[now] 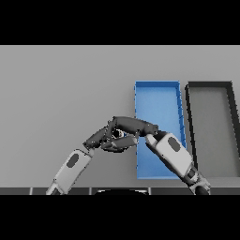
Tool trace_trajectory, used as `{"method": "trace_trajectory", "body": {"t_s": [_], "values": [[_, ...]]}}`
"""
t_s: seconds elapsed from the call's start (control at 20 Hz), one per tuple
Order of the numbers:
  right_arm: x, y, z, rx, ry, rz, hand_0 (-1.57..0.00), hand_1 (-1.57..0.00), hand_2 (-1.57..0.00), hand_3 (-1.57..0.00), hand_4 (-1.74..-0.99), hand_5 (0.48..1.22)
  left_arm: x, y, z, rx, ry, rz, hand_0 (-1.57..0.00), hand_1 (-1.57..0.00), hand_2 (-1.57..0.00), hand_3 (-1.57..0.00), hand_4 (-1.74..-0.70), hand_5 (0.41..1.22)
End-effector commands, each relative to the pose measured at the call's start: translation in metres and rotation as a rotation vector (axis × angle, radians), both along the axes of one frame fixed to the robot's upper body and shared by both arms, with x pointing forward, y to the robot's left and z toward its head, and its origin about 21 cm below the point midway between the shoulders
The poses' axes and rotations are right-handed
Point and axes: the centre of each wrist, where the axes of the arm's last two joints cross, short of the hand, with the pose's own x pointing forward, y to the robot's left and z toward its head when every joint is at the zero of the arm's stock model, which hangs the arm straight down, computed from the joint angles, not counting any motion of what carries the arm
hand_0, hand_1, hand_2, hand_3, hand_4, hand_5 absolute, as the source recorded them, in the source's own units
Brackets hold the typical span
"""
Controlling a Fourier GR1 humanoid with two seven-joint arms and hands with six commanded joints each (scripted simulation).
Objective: Pick up the blue pipe and place it into the blue bin.
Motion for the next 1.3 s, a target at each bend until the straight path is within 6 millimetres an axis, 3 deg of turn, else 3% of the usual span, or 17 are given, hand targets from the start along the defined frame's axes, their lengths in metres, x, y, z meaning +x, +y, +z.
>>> {"method": "trace_trajectory", "body": {"t_s": [0.0,0.15,0.25,0.4,0.55,0.65,0.75,0.85,1.0,1.2,1.25], "values": [[0.002,-0.001,0.004,0.014,0.044,0.003,-1.57,-1.57,-1.57,-1.57,-1.489,1.220,-0.002,-0.002,-0.001,0.010,0.014,-0.002,-0.03,-0.03,-0.03,-0.03,-0.90,0.609],[0.008,-0.001,0.021,0.054,0.187,0.042,-1.57,-1.57,-1.57,-1.57,-1.491,1.221,-0.007,-0.002,-0.001,0.010,0.025,0.001,-0.01,-0.01,-0.01,-0.01,-0.91,0.543],[0.008,-0.003,0.045,0.090,0.235,0.040,-1.57,-1.57,-1.57,-1.57,-1.490,1.221,-0.008,-0.001,0.001,0.011,0.030,0.003,-0.01,-0.01,-0.01,-0.01,-0.92,0.515],[0.010,-0.004,0.085,0.132,0.176,0.044,-1.57,-1.57,-1.57,-1.57,-1.493,1.221,-0.009,-0.002,0.001,0.014,0.040,0.006,0.00,0.00,0.00,0.00,-0.93,0.496],[0.025,-0.006,0.122,0.179,0.102,0.038,-1.57,-1.57,-1.57,-1.57,-1.495,1.221,-0.013,0.005,0.003,0.007,0.029,-0.002,0.00,0.00,0.00,0.00,-0.92,0.488],[0.036,-0.017,0.147,0.237,0.087,-0.071,-1.57,-1.57,-1.57,-1.57,-1.496,1.221,-0.015,0.003,0.003,0.023,0.020,-0.002,0.00,0.00,0.00,0.00,-0.92,0.486],[0.052,-0.031,0.156,0.260,0.088,-0.210,-1.57,-1.57,-1.57,-1.57,-1.497,1.221,-0.012,0.002,0.007,0.025,0.011,0.003,0.00,0.00,0.00,0.00,-0.90,0.487],[0.069,-0.044,0.158,0.241,0.083,-0.318,-1.57,-1.57,-1.57,-1.57,-1.498,1.221,-0.010,0.008,0.005,0.033,0.011,0.009,0.00,0.00,0.00,0.00,-0.89,0.486],[0.096,-0.070,0.142,0.204,0.144,-0.463,-1.57,-1.57,-1.57,-1.57,-1.498,1.221,-0.010,0.010,0.004,0.033,0.019,0.014,0.00,0.00,0.00,0.00,-0.89,0.483],[0.121,-0.109,0.086,0.129,0.281,-0.658,-1.57,-1.57,-1.57,-1.57,-1.499,1.221,-0.008,0.010,0.003,0.043,0.009,0.016,0.00,0.00,0.00,0.00,-0.88,0.482],[0.122,-0.110,0.075,0.116,0.312,-0.689,-1.57,-1.57,-1.57,-1.57,-1.499,1.221,-0.007,0.009,0.004,0.042,0.021,0.014,0.00,0.00,0.00,0.00,-0.88,0.482]]}}
